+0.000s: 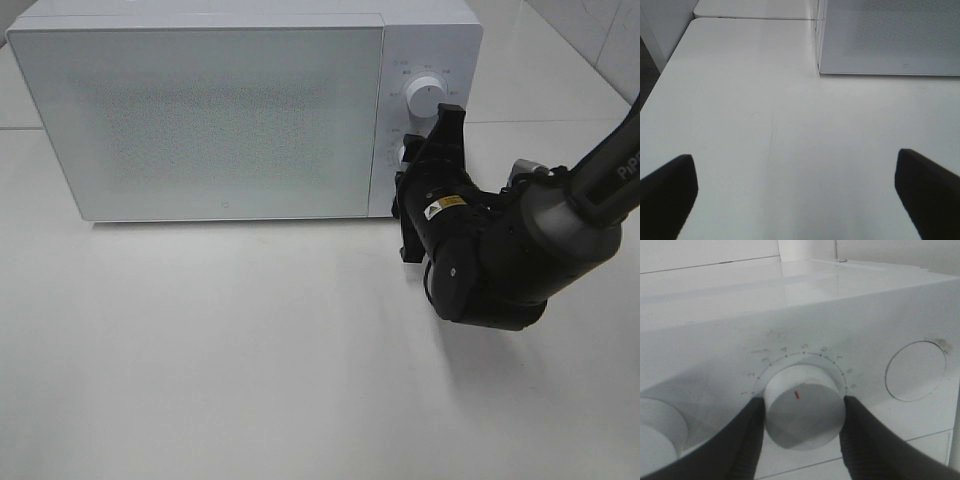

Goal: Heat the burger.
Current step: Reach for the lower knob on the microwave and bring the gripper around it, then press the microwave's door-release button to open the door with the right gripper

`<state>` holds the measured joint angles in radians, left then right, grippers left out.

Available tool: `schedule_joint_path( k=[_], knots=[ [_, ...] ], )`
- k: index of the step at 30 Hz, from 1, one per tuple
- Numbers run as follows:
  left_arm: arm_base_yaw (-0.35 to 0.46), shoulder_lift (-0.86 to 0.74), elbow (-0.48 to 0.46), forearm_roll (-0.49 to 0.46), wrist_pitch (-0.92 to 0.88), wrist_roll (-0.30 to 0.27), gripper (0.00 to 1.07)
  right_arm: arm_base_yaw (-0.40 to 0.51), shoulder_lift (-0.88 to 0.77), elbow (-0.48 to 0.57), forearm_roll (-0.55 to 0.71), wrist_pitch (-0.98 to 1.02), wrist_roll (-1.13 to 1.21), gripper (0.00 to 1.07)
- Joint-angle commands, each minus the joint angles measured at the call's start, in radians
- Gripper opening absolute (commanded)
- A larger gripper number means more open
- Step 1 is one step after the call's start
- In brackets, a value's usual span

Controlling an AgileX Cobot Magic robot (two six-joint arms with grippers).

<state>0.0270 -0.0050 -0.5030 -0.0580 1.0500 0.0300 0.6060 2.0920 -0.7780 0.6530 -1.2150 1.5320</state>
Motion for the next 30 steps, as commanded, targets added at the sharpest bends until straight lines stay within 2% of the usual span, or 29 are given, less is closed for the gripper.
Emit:
schedule_joint_path(
  k=[1, 2, 4, 7, 14, 25, 30],
  knots=[
    [0.002, -0.020, 0.003, -0.005, -0.013, -0.008, 1.00, -0.018, -0.008, -0.030, 0.015, -0.142, -0.031, 0.53],
    [0.002, -0.020, 0.003, -0.005, -0.013, -0.008, 1.00, -0.018, -0.008, -0.030, 0.015, -0.142, -0.031, 0.53],
    [0.002, -0.020, 0.003, -0.005, -0.013, -0.008, 1.00, -0.018, -0.008, -0.010, 0.029, -0.142, -0.056, 0.64],
    [0.002, -0.020, 0.003, -0.005, -0.013, -0.008, 1.00, -0.018, -0.008, -0.003, 0.000, -0.142, -0.063, 0.69],
    [0.002, -0.020, 0.003, -0.005, -0.013, -0.008, 1.00, -0.018, -0.020, 0.007, -0.064, -0.138, -0.081, 0.71],
    [0.002, -0.020, 0.003, -0.005, -0.013, -0.008, 1.00, -0.018, -0.090, 0.136, -0.167, -0.118, -0.110, 0.71],
    [0.002, -0.020, 0.003, -0.005, -0.013, -0.008, 1.00, -0.018, -0.153, 0.211, -0.209, -0.032, -0.146, 0.71]
  ],
)
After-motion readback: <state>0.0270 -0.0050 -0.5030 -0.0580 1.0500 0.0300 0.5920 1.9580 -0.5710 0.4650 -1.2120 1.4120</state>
